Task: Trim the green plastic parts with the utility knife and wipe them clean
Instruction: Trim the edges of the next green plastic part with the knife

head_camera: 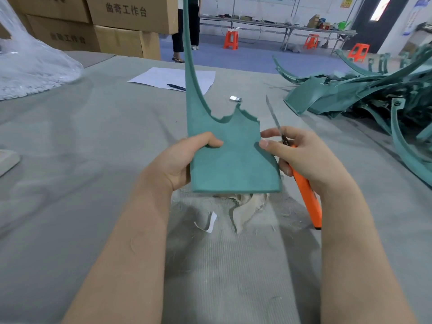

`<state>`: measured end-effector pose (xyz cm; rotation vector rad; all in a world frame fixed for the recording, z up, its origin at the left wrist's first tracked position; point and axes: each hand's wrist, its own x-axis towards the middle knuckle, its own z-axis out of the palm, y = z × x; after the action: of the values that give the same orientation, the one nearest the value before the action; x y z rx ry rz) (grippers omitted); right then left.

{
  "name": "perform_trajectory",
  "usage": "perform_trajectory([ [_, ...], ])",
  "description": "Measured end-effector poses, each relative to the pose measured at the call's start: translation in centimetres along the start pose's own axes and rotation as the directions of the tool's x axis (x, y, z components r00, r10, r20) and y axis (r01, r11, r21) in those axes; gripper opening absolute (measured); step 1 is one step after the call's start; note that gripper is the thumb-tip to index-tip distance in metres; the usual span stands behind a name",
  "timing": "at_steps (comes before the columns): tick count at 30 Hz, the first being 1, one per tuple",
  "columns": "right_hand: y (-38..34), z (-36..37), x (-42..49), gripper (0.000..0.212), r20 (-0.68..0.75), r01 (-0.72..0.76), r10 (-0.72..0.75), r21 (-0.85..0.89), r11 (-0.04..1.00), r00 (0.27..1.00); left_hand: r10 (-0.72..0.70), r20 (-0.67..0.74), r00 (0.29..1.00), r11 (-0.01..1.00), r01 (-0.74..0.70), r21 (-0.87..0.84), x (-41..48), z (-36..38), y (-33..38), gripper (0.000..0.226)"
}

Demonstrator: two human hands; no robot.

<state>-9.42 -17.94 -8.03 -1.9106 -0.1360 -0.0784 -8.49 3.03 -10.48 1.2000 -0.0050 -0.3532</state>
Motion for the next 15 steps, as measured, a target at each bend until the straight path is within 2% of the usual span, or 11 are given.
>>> perform_trajectory([
  [4,0.1,0.0,0.0,0.004,0.028,-0.03,0.031,-0.036,0.999,0.999,-0.008,0.004,1.0,0.999,0.008,-0.048,0.3,-0.1,-0.1,0.019],
  [7,0.2,0.2,0.2,0.007,-0.01,-0.051,0.051,-0.024,0.998,0.999,0.038,0.017,0.999,0.984,-0.034,-0.177,0.6,-0.1,0.2,0.033],
  [11,0.1,0.7,0.7,0.016,-0.131,-0.063,0.09,0.2,0.978,0.987,0.159,0.098,0.982,0.899,-0.103,-0.426,0.4,0.7,0.2,0.061],
  [13,-0.1,1.3,0.7,0.018,-0.157,-0.064,0.115,0.297,0.953,0.981,0.226,0.171,0.959,0.916,-0.15,-0.372,0.4,1.6,-0.3,0.073],
  [15,-0.3,1.9,0.6,0.018,-0.166,-0.061,0.114,0.295,0.954,0.98,0.246,0.183,0.952,0.941,-0.189,-0.279,0.6,3.1,-0.9,0.06],
])
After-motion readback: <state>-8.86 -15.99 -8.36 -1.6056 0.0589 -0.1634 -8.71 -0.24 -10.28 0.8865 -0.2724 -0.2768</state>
